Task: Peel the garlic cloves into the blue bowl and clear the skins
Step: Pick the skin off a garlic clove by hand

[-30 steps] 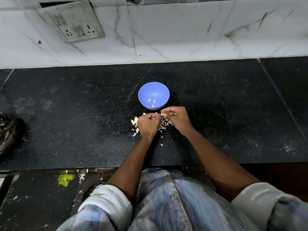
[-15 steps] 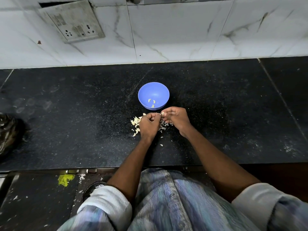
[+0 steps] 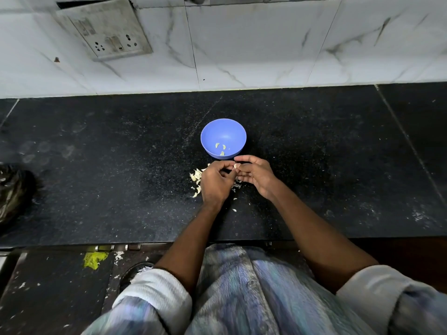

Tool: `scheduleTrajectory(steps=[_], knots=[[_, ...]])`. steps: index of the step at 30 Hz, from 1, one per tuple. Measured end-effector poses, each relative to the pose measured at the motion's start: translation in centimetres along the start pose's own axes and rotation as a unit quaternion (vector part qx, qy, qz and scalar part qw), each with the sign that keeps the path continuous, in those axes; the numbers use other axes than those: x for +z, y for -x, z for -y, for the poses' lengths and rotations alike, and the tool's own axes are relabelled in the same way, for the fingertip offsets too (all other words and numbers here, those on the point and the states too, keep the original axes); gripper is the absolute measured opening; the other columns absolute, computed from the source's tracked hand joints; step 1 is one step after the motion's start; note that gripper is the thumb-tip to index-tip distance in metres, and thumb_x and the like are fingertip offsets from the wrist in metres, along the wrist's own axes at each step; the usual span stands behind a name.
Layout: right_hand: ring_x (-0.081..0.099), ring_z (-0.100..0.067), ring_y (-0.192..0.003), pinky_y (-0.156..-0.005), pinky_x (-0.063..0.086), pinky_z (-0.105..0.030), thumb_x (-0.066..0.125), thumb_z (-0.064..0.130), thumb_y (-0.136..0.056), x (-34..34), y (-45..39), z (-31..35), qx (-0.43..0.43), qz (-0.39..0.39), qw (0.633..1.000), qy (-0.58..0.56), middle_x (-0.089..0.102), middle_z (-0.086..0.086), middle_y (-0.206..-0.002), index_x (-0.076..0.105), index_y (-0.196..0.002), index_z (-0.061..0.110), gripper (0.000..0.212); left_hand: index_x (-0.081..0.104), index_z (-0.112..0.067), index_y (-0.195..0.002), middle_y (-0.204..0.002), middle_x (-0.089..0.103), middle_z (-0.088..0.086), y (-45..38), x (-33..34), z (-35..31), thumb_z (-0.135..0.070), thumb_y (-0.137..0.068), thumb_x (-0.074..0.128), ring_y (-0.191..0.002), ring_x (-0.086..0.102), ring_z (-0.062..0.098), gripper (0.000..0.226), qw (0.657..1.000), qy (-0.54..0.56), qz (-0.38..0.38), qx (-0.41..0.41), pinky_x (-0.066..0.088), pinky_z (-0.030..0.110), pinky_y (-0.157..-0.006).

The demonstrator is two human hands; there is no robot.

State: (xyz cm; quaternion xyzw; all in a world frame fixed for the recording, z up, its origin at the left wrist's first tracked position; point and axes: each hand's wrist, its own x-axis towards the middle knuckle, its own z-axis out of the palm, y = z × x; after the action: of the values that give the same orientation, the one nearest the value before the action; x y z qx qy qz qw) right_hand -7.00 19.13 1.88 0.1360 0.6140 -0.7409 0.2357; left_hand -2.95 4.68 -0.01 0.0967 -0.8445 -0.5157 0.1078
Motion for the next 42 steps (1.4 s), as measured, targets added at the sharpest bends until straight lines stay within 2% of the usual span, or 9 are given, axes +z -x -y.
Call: scheduleTrajectory(steps=[3, 10, 13, 16, 21, 24, 28, 36, 42], knots=[[0.073, -0.018, -0.085, -0.077, 0.061, -0.026, 0.067, 0.002, -0.095, -0.36, 0.22, 0.25, -0.004, 0.001, 1.000, 0.003, 0.077, -0.018, -0.102, 0.073, -0.118, 0.001, 0.024, 0.084, -0.024, -0.102, -0.089, 0.077, -0.014, 0.06, -0.14, 0.08, -0.022, -0.086, 0.086, -0.068, 0.069, 0.010, 0.016, 1.000, -0.006, -0.003, 0.012, 0.061, 0.035, -0.065], [0.076, -0.024, -0.089, -0.082, 0.062, -0.030, 0.074, 0.004, -0.091, -0.63, 0.36, 0.19, 0.001, -0.005, 1.000, 0.030, 0.078, -0.021, -0.099, 0.074, -0.112, 0.000, 0.021, 0.085, -0.023, -0.102, -0.096, 0.078, -0.010, 0.09, -0.36, 0.41, -0.019, -0.089, 0.085, -0.082, 0.072, 0.002, 0.014, 0.999, 0.001, -0.009, 0.042, 0.060, 0.026, -0.074], [0.076, -0.024, -0.088, -0.084, 0.061, -0.031, 0.075, 0.000, -0.089, -0.59, 0.26, 0.17, 0.006, -0.007, 1.000, 0.019, 0.077, -0.022, -0.100, 0.073, -0.110, -0.002, 0.022, 0.084, -0.020, -0.102, -0.096, 0.079, -0.009, 0.16, -0.19, 0.40, -0.020, -0.086, 0.087, -0.078, 0.073, 0.002, 0.016, 0.999, 0.032, -0.018, 0.005, 0.061, 0.025, -0.072], [0.075, -0.024, -0.087, -0.082, 0.061, -0.029, 0.075, -0.002, -0.087, -0.46, 0.23, 0.15, 0.006, -0.006, 1.000, 0.005, 0.076, -0.025, -0.102, 0.073, -0.108, -0.003, 0.021, 0.085, -0.017, -0.097, -0.088, 0.081, -0.009, -0.15, 0.07, 0.46, -0.022, -0.084, 0.089, -0.071, 0.074, 0.003, 0.014, 0.995, 0.076, -0.033, -0.054, 0.062, 0.029, -0.071], [0.073, -0.021, -0.084, -0.076, 0.059, -0.027, 0.079, -0.002, -0.084, -0.30, 0.40, 0.25, -0.010, -0.007, 1.000, 0.002, 0.077, -0.020, -0.101, 0.075, -0.108, 0.004, 0.025, 0.086, -0.016, -0.096, -0.083, 0.081, -0.008, -0.13, -0.09, 0.12, -0.019, -0.091, 0.082, -0.076, 0.078, 0.016, 0.007, 0.991, 0.119, -0.007, -0.064, 0.064, 0.033, -0.074], [0.073, -0.018, -0.083, -0.078, 0.060, -0.027, 0.079, -0.001, -0.084, -0.25, 0.38, 0.25, -0.023, -0.012, 0.999, 0.043, 0.079, -0.015, -0.095, 0.078, -0.105, 0.004, 0.021, 0.086, -0.017, -0.093, -0.081, 0.081, -0.008, -0.16, -0.06, 0.07, -0.018, -0.090, 0.079, -0.076, 0.078, 0.017, 0.007, 0.990, 0.118, -0.004, -0.079, 0.063, 0.034, -0.075], [0.074, -0.018, -0.081, -0.076, 0.060, -0.026, 0.076, -0.003, -0.086, -0.15, 0.31, 0.19, -0.031, -0.018, 0.997, 0.067, 0.079, -0.014, -0.090, 0.078, -0.102, 0.003, 0.018, 0.086, -0.013, -0.092, -0.082, 0.081, -0.004, -0.31, -0.01, 0.54, -0.017, -0.089, 0.079, -0.078, 0.078, 0.019, 0.008, 0.987, 0.130, -0.002, -0.095, 0.065, 0.043, -0.078], [0.076, -0.019, -0.086, -0.085, 0.061, -0.030, 0.076, -0.005, -0.086, 0.00, 0.21, -0.03, -0.024, -0.006, 0.999, 0.037, 0.079, -0.016, -0.097, 0.076, -0.107, -0.001, 0.022, 0.086, -0.014, -0.091, -0.080, 0.081, 0.000, -0.12, 0.00, 0.43, -0.014, -0.089, 0.079, -0.072, 0.075, 0.017, 0.007, 0.979, 0.170, -0.001, -0.114, 0.065, 0.048, -0.075], [0.075, -0.019, -0.083, -0.076, 0.060, -0.026, 0.077, -0.002, -0.086, -0.24, 0.35, 0.01, -0.036, -0.015, 0.998, 0.049, 0.079, -0.015, -0.094, 0.077, -0.106, 0.003, 0.021, 0.085, -0.013, -0.095, -0.085, 0.082, 0.002, -0.11, 0.05, 0.32, -0.017, -0.089, 0.082, -0.074, 0.074, 0.011, 0.008, 0.972, 0.199, 0.010, -0.127, 0.059, 0.031, -0.075]])
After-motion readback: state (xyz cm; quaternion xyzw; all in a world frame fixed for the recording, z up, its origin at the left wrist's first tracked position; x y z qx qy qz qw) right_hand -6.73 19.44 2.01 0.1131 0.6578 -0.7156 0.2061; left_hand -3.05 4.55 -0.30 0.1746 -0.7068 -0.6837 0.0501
